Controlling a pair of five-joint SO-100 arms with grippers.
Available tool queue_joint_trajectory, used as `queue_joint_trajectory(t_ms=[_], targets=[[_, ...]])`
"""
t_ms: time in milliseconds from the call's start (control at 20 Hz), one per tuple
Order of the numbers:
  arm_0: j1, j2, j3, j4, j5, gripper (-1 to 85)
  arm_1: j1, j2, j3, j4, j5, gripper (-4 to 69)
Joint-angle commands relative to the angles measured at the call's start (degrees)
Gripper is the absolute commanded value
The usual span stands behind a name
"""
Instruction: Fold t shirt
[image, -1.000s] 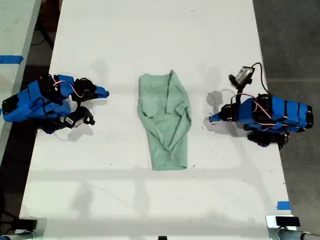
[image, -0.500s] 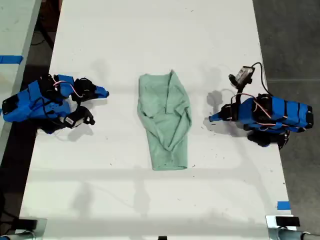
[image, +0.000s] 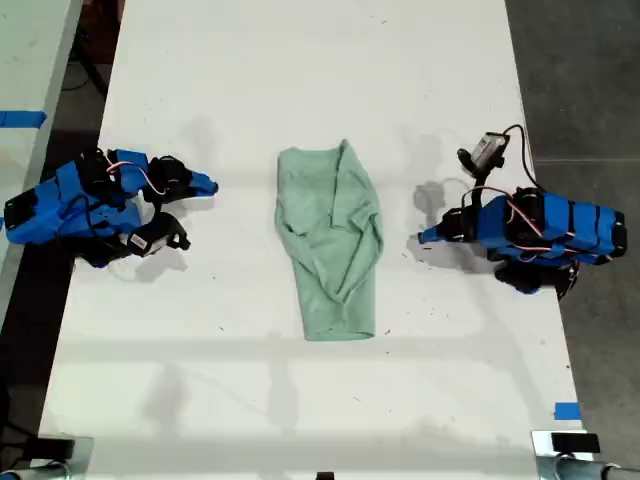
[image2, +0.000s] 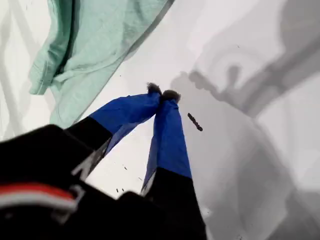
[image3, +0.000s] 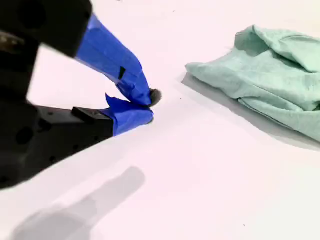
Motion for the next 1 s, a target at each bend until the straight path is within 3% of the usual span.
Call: queue_joint_trajectory(t_ms=[0, 950], targets=[[-0.62, 0.53, 1.14, -1.05, 0.18, -0.1, -0.35, 0.26, 4.83, 0.09, -0.70, 1.9], [-1.14, 0.53, 1.14, -1.14, 1.23, -0.1, -0.26, 0.26, 4.83, 0.09, -1.14, 1.9]])
